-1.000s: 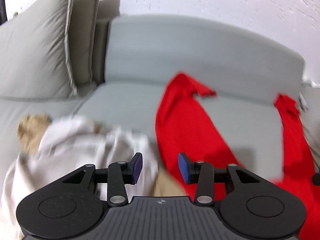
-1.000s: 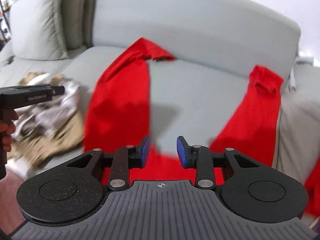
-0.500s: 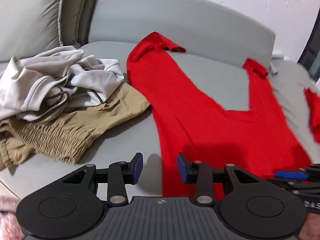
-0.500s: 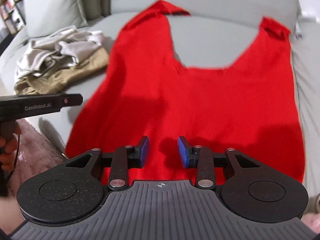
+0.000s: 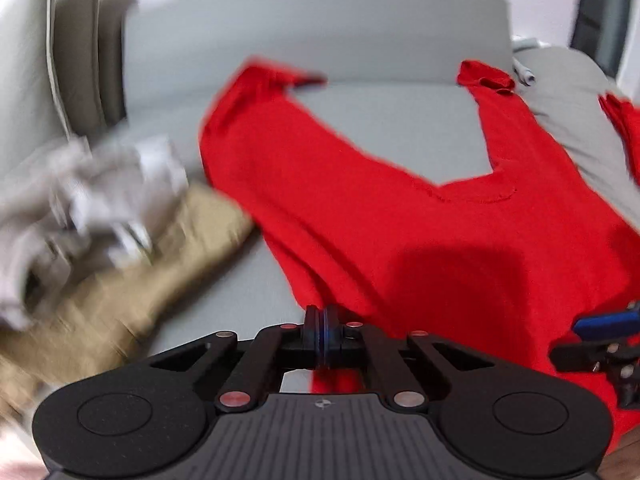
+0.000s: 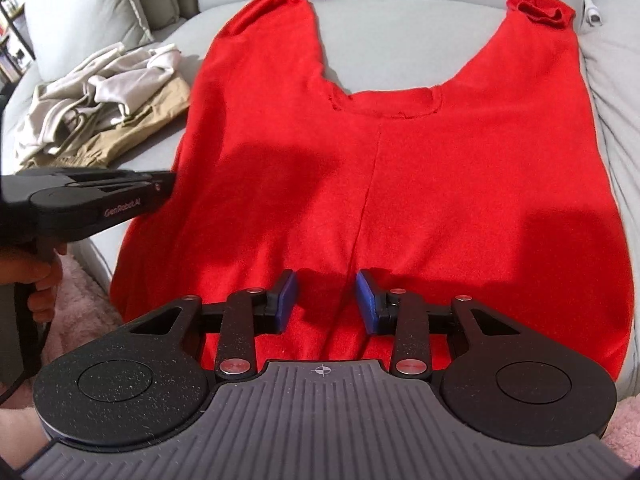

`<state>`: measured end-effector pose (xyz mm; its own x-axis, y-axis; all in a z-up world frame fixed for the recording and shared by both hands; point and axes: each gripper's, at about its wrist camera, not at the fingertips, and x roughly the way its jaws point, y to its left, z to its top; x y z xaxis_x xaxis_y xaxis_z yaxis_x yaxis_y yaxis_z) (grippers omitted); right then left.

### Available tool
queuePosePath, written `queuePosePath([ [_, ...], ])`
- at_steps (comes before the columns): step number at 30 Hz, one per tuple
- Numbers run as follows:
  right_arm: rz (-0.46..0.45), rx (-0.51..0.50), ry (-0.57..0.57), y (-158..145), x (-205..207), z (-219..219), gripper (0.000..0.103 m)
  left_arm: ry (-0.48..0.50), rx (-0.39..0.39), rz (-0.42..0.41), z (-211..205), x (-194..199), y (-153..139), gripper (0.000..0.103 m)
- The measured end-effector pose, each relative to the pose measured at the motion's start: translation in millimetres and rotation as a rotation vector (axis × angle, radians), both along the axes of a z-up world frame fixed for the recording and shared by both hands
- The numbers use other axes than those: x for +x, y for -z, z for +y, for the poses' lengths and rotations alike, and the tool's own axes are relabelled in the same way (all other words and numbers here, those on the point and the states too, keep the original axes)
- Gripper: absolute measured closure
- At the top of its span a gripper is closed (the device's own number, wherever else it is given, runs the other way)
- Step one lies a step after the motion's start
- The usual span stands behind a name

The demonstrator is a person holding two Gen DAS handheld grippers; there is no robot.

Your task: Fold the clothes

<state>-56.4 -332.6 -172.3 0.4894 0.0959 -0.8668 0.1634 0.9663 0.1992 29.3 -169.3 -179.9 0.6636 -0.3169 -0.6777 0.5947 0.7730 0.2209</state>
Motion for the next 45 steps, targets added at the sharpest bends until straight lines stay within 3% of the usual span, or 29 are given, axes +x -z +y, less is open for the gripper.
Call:
queuePosePath([
  [3,0.0,0.012,0.003,0.7,-0.9,-2.2,0.063,0.054,0.075,-0.193,-5.9,-26.7,-16.4,0.103],
  [6,-0.002,0.014,0.004,0.9,-1.7,-2.2,0.063,0.01,0.131,-0.24,-2.9,-32.9,-24.4,0.102],
  [11,0.0,0.008,0.003,0.5,-1.7,-0.5,0.063,-0.027,0.186,-0.181,7.2,-26.9,-17.4,0.099],
  [14,0.002,0.003,0.0,-0.7,-1.5,0.5,0.063,-0.171,0.191,0.013,19.7,2.2,-5.8,0.081],
  [16,0.008,0.008,-0.003,-3.8,-1.1,0.0,0.062,-0.29,0.192,0.144,36.5,24.9,5.6,0.076],
  [19,0.015,0.048,0.011,-16.5,-5.9,-5.8,0.055,-0.352,0.12,0.175,58.1,29.9,-15.8,0.075],
  [21,0.009,0.08,0.031,-28.7,-15.5,-12.2,0.054,-0.281,0.051,0.161,60.7,17.8,-31.4,0.074],
  [25,0.011,0.001,0.006,-44.7,-28.2,-13.7,0.054,-0.088,-0.049,0.184,47.0,-5.9,-44.0,0.072],
  [27,0.021,-0.052,-0.002,-49.0,-31.6,-14.8,0.054,0.02,-0.054,0.201,28.7,-17.9,-37.8,0.072],
  [30,0.027,-0.081,0.038,-48.5,-35.2,-23.7,0.055,0.097,0.065,0.195,1.8,-30.2,-9.9,0.072],
  [33,0.136,-0.117,0.071,-21.3,-43.1,-36.5,0.055,0.123,0.158,0.22,-9.5,-37.9,6.0,0.081],
  [34,0.175,-0.118,0.065,-10.6,-49.1,-38.5,0.055,0.129,0.184,0.263,-10.7,-37.3,7.8,0.092],
  [36,0.182,-0.106,0.052,-5.0,-66.3,-39.0,0.055,0.116,0.212,0.333,-6.7,-33.5,12.0,0.093],
  [39,0.283,-0.041,0.092,0.4,-80.8,-45.1,0.056,0.099,0.272,0.414,-1.6,-34.0,13.5,0.093],
  [41,0.328,-0.024,0.114,0.0,-88.2,-47.9,0.056,0.107,0.32,0.442,0.7,-42.3,9.8,0.081],
  [42,0.325,-0.018,0.123,-3.0,-91.5,-49.5,0.056,0.114,0.307,0.428,2.7,-46.9,5.3,0.08],
  [43,0.295,-0.004,0.135,-8.7,-94.5,-52.4,0.056,0.111,0.265,0.404,3.1,-48.4,-1.7,0.079],
  [45,0.233,0.016,0.158,-19.7,-99.5,-57.8,0.056,0.102,0.172,0.355,2.9,-49.4,-17.7,0.068],
])
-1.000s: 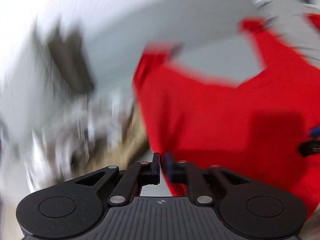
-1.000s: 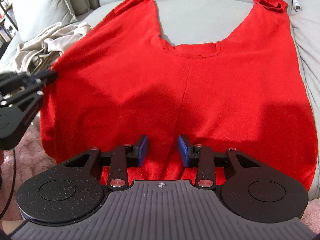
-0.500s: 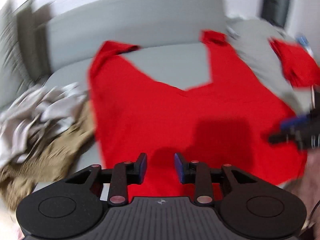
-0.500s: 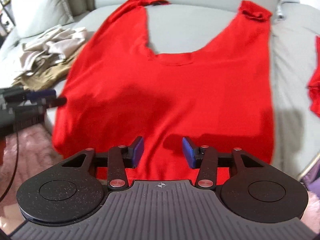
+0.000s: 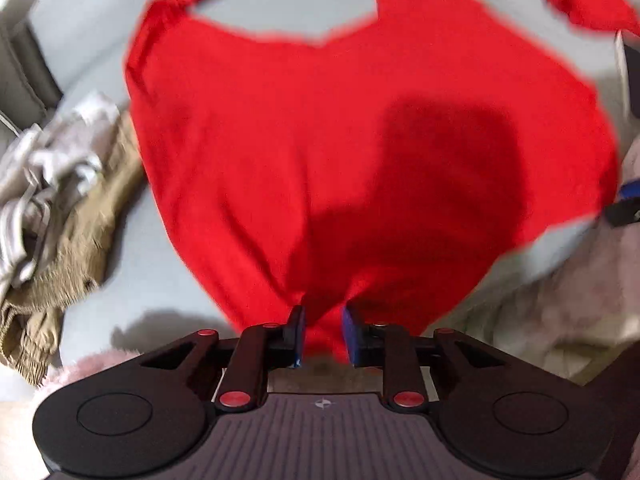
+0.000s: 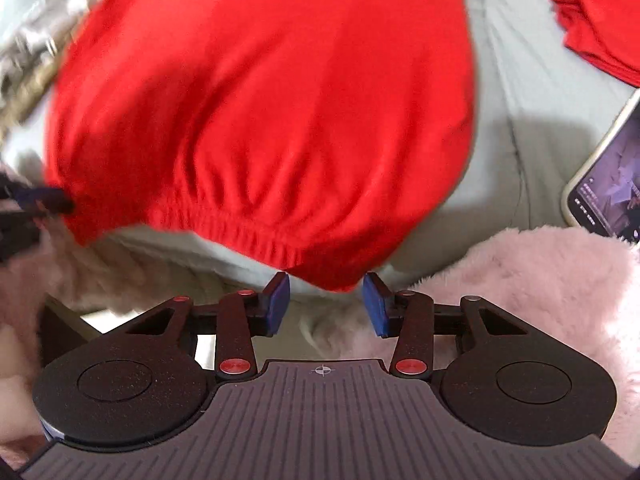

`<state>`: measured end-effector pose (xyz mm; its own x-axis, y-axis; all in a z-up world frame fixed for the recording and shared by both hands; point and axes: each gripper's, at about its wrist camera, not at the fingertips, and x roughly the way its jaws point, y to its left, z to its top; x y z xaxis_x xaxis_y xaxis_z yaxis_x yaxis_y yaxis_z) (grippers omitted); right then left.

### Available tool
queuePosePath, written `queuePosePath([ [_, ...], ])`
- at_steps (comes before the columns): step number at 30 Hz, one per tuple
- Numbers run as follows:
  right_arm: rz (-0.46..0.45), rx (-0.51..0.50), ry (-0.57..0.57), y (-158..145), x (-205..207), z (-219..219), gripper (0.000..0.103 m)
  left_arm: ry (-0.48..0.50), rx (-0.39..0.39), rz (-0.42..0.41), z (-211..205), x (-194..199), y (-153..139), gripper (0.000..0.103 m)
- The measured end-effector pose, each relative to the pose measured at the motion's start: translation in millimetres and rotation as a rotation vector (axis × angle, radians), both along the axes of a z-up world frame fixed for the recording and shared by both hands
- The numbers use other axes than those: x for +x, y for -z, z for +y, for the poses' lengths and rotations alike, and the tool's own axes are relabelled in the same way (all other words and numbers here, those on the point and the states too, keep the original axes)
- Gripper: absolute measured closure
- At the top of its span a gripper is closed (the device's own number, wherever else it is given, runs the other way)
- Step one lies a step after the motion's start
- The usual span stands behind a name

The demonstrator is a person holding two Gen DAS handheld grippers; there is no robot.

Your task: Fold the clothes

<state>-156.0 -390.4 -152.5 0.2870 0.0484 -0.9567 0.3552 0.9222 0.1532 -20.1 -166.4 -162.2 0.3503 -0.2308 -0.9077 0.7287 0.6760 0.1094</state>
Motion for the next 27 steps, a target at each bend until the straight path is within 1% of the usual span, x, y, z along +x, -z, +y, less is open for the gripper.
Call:
queuePosePath([
  [1,-0.03,-0.01,0.008,-5.0,-0.2,-2.1,0.055,-0.01,-0.03,-0.015,-1.3,-0.3,-5.1,0.064],
  [3,-0.076,-0.038,0.021,-12.6,1.8,-4.9,0.055,-0.04,-0.093,-0.049,-8.9,-0.2,-16.3,0.064],
  [6,-0.121,-0.066,0.022,-20.6,7.3,-6.5,0.055,-0.049,-0.145,-0.072,-21.4,-2.6,-22.2,0.062],
  [9,-0.138,-0.073,-0.004,-22.3,14.3,-3.6,0.055,-0.03,-0.17,-0.073,-33.4,-8.8,-16.0,0.061],
  [11,-0.143,-0.075,-0.025,-19.3,18.1,-0.5,0.056,-0.009,-0.17,-0.097,-41.5,-9.0,-1.5,0.063],
  [12,-0.147,-0.076,-0.029,-16.5,20.8,0.8,0.057,-0.007,-0.165,-0.109,-46.0,-12.0,4.0,0.065],
  [13,-0.152,-0.077,-0.026,-13.5,22.6,1.1,0.058,-0.01,-0.16,-0.121,-50.7,-16.5,8.3,0.071],
  [14,-0.16,-0.078,-0.012,-10.2,22.9,0.2,0.058,-0.01,-0.16,-0.13,-53.4,-18.4,14.4,0.072],
  [16,-0.165,-0.064,0.016,-1.1,19.7,-2.5,0.059,0.004,-0.151,-0.11,-57.7,-18.8,26.6,0.072],
  [19,-0.127,-0.034,0.026,10.9,12.2,-2.5,0.059,0.026,-0.112,-0.11,-60.5,-27.9,25.4,0.072],
  [21,-0.096,-0.026,0.027,7.9,8.7,-3.3,0.062,0.015,-0.087,-0.07,-59.9,-27.2,18.9,0.072],
  [23,-0.069,-0.013,0.035,4.7,5.7,-3.7,0.069,-0.003,-0.113,-0.056,-58.9,-29.1,12.9,0.072],
  [27,-0.099,0.023,0.054,-2.3,0.0,-11.9,0.07,-0.017,-0.161,-0.061,-63.9,-34.9,6.0,0.071],
])
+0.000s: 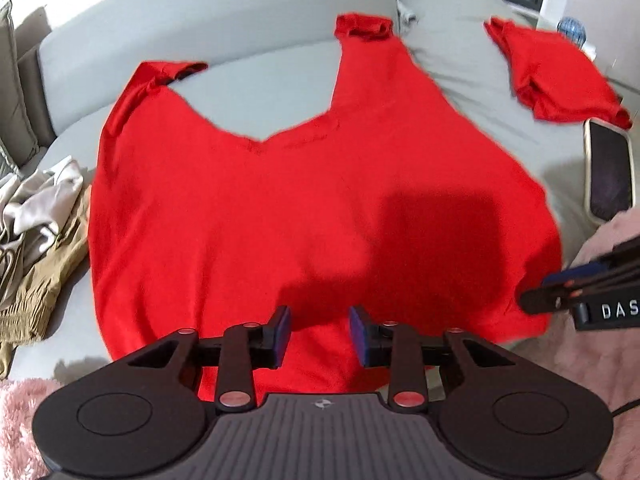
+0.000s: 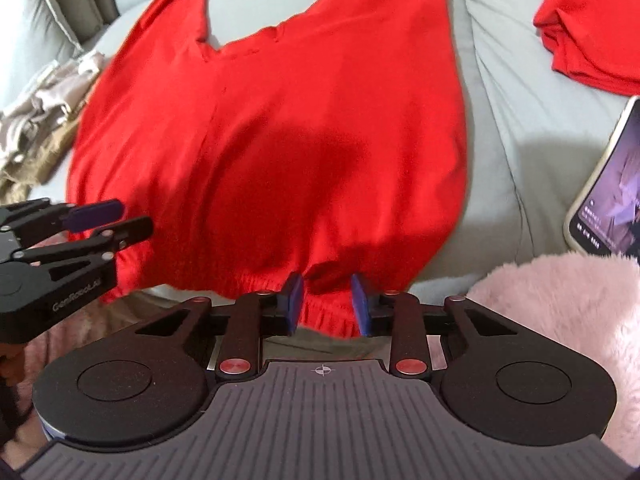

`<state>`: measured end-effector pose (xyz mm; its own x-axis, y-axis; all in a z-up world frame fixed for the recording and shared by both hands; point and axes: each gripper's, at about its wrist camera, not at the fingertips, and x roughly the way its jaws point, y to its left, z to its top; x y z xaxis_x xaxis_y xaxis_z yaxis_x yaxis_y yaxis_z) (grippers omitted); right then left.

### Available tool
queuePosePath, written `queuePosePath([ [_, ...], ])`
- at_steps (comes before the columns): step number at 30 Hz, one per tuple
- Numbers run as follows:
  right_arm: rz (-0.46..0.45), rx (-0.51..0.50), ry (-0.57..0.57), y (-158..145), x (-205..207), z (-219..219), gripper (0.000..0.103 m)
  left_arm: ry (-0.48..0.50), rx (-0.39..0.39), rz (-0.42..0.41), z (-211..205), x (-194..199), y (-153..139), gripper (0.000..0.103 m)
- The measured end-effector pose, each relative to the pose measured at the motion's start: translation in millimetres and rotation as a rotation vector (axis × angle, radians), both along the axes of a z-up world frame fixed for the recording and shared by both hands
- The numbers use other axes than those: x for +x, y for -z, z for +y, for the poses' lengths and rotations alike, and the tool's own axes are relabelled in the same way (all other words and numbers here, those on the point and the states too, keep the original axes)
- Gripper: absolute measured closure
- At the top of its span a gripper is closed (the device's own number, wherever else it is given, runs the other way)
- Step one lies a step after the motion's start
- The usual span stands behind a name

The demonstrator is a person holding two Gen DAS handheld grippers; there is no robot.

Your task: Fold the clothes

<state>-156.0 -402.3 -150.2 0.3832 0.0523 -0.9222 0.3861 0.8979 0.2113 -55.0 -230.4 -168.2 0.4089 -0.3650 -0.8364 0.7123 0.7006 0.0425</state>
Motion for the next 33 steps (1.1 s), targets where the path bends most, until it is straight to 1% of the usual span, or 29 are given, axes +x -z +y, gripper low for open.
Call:
queuePosePath([
  [3,-0.03,0.019,0.013,-4.2,-2.3,-7.9,0.069,-0.003,-0.013,0.006,-7.0,1.6,-0.4,0.07],
  [5,-0.052,0.01,0.029,-6.3,-2.4,-15.0,0.063,-0.009,-0.015,0.006,-11.6,2.0,-0.6,0.069],
  [7,-0.083,0.003,0.05,-9.1,-3.2,-22.3,0.063,-0.016,-0.017,0.003,-15.9,3.8,-1.6,0.065],
  [9,-0.115,-0.017,0.077,-11.8,-3.2,-31.3,0.062,-0.031,-0.021,-0.007,-21.9,7.3,-3.0,0.064],
  [11,-0.136,-0.028,0.104,-13.9,-0.8,-40.0,0.058,-0.041,-0.027,-0.017,-27.8,10.6,-4.3,0.061],
  [14,-0.163,-0.043,0.138,-17.0,2.7,-51.3,0.056,-0.04,-0.023,-0.017,-37.5,13.3,-6.8,0.06],
  [15,-0.164,-0.043,0.134,-18.1,3.5,-51.3,0.056,-0.04,-0.018,-0.016,-40.2,13.1,-7.9,0.059],
  [17,-0.162,-0.056,0.117,-20.1,5.6,-49.4,0.052,-0.043,-0.007,-0.015,-45.0,11.7,-10.4,0.055],
  [19,-0.144,-0.082,0.092,-21.0,8.9,-45.3,0.051,-0.048,0.003,-0.011,-48.4,10.0,-12.8,0.053],
  [22,-0.12,-0.084,0.096,-18.3,10.3,-49.3,0.05,-0.055,0.006,-0.007,-49.4,8.3,-14.9,0.051],
  [25,-0.117,-0.069,0.111,-17.8,1.7,-61.0,0.05,-0.049,0.016,-0.013,-52.5,4.4,-14.5,0.05],
  [33,-0.122,-0.058,0.136,-10.5,0.0,-81.1,0.05,-0.029,0.021,-0.009,-69.5,1.3,-11.8,0.049],
])
